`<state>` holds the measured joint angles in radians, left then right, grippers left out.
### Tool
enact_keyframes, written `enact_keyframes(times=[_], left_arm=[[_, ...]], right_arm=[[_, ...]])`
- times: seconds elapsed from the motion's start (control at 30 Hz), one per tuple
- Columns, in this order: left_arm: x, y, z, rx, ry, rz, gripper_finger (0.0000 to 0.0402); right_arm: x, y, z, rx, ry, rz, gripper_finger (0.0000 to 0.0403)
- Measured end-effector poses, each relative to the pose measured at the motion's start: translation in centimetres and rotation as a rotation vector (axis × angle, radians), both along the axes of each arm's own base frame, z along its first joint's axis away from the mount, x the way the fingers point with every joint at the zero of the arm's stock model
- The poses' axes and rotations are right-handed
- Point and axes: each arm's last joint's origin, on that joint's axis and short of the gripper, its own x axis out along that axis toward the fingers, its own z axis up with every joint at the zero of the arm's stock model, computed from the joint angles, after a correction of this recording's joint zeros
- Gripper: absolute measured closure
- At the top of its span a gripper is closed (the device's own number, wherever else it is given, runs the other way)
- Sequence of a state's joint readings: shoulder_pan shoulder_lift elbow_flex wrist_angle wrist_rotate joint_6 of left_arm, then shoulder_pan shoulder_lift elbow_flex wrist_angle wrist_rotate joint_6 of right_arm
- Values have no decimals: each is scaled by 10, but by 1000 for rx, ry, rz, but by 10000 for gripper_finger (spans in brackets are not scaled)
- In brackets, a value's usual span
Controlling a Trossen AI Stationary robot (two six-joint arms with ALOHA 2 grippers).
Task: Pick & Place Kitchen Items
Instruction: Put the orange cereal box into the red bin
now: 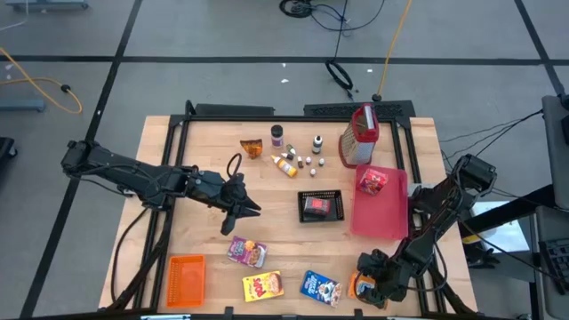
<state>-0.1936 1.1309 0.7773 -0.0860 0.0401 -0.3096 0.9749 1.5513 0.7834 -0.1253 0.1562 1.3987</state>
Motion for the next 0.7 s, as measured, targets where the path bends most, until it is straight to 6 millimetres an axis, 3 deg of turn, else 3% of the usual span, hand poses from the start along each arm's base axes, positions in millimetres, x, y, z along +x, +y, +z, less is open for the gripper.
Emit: enact_keyframes(times=[0.7], left_arm=[[0,0,0,0,0,0,321]], right_arm=[[6,6,7,42,-121,3,46]])
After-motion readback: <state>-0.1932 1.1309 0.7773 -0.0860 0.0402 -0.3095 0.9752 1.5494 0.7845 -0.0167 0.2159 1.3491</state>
